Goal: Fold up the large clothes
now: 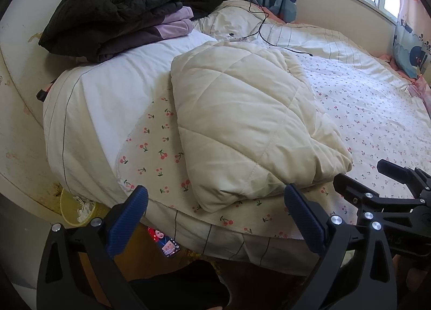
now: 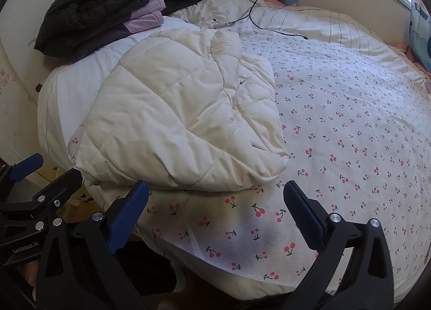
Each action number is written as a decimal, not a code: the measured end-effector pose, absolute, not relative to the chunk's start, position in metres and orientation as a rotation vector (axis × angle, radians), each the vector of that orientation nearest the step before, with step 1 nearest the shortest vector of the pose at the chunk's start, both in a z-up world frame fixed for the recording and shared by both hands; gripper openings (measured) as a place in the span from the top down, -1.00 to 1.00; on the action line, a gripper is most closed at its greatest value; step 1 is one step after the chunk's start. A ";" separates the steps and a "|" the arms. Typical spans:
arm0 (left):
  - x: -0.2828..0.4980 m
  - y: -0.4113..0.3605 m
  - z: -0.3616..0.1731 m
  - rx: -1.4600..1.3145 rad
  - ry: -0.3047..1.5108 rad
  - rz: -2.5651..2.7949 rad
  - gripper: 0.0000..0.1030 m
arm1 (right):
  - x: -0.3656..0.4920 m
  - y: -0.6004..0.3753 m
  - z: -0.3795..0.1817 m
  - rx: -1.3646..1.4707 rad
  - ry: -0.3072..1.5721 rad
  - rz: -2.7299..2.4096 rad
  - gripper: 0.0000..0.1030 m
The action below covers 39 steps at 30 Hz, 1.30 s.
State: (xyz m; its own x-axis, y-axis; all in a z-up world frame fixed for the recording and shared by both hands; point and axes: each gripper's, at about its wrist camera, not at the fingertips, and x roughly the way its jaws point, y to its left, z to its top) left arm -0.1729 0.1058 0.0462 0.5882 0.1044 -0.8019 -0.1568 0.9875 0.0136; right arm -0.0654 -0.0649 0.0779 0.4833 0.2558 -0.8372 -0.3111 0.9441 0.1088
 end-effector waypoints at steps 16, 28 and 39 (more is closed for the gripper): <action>-0.172 0.108 0.042 -0.091 0.939 0.124 -0.87 | -0.068 -0.064 0.078 -0.070 0.993 0.327 -0.88; -0.169 0.112 0.038 -0.112 0.952 0.113 -0.87 | -0.069 -0.058 0.075 -0.091 0.997 0.321 -0.88; -0.167 0.115 0.036 -0.096 0.982 0.136 -0.87 | -0.073 -0.056 0.077 -0.096 0.996 0.325 -0.88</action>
